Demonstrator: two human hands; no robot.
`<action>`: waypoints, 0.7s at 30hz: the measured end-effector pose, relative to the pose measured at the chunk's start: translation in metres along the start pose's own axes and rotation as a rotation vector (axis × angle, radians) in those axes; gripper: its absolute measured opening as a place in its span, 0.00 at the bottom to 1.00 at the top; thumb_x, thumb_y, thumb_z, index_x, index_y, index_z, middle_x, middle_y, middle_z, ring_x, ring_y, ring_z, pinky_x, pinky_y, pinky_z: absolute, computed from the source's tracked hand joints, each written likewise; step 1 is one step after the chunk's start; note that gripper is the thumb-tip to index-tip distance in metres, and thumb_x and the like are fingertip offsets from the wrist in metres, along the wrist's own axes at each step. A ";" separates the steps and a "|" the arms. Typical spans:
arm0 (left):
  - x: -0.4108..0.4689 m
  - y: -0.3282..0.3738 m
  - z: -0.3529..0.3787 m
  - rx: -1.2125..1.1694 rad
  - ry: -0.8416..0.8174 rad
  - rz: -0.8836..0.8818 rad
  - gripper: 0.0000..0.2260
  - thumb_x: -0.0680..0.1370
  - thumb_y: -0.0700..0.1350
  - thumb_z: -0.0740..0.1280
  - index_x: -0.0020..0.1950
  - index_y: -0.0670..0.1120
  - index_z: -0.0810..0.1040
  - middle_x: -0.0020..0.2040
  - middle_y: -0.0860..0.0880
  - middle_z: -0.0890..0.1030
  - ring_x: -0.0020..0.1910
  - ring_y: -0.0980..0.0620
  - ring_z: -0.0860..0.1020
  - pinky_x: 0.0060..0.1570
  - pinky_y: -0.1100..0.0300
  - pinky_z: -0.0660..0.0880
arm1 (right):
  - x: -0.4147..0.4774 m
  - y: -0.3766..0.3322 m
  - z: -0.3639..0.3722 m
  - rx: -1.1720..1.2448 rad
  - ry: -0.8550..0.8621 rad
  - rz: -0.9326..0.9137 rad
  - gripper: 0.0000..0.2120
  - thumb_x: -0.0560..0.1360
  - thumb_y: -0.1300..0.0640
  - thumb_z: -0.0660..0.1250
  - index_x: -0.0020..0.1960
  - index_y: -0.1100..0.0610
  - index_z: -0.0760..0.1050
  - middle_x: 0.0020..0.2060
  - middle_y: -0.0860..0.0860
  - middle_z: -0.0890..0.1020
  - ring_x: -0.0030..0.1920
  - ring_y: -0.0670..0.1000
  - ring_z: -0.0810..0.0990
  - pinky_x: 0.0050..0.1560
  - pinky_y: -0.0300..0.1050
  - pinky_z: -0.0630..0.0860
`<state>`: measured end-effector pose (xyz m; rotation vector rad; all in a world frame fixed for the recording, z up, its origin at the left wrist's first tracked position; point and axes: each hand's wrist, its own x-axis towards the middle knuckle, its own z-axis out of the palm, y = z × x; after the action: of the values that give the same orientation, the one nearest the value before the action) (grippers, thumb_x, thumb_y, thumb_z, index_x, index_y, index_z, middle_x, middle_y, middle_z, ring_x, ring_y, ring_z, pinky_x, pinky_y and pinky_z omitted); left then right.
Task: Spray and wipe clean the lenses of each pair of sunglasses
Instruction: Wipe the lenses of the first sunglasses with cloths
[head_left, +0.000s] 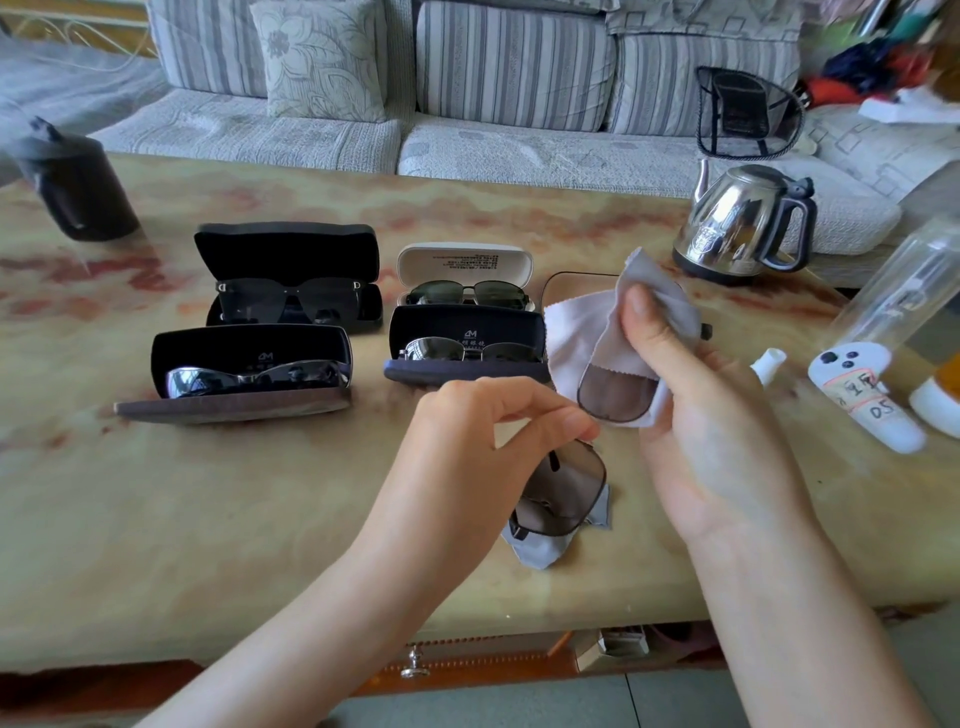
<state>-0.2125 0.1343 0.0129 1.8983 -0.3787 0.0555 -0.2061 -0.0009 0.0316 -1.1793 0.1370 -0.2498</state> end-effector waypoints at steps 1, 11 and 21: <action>0.000 0.000 0.000 -0.010 0.003 0.000 0.07 0.75 0.48 0.69 0.39 0.56 0.84 0.39 0.60 0.84 0.44 0.63 0.81 0.50 0.66 0.74 | 0.000 0.001 0.000 -0.016 0.008 -0.003 0.08 0.65 0.51 0.70 0.31 0.53 0.83 0.31 0.44 0.81 0.35 0.41 0.79 0.38 0.33 0.75; 0.000 -0.004 -0.002 -0.039 0.003 -0.011 0.07 0.75 0.46 0.70 0.39 0.55 0.84 0.38 0.60 0.84 0.43 0.64 0.81 0.45 0.74 0.72 | -0.004 0.001 -0.004 -0.206 -0.036 0.003 0.12 0.61 0.50 0.73 0.37 0.59 0.83 0.36 0.53 0.82 0.39 0.49 0.80 0.38 0.38 0.78; 0.002 -0.006 -0.003 -0.070 0.066 0.011 0.09 0.76 0.43 0.70 0.38 0.55 0.82 0.37 0.58 0.84 0.40 0.63 0.81 0.43 0.72 0.74 | -0.006 0.005 -0.008 -0.262 -0.152 0.052 0.22 0.58 0.52 0.75 0.47 0.64 0.83 0.45 0.58 0.86 0.49 0.53 0.85 0.52 0.40 0.79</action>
<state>-0.2091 0.1383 0.0093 1.8202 -0.3417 0.1109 -0.2134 -0.0047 0.0239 -1.4483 0.0681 -0.0976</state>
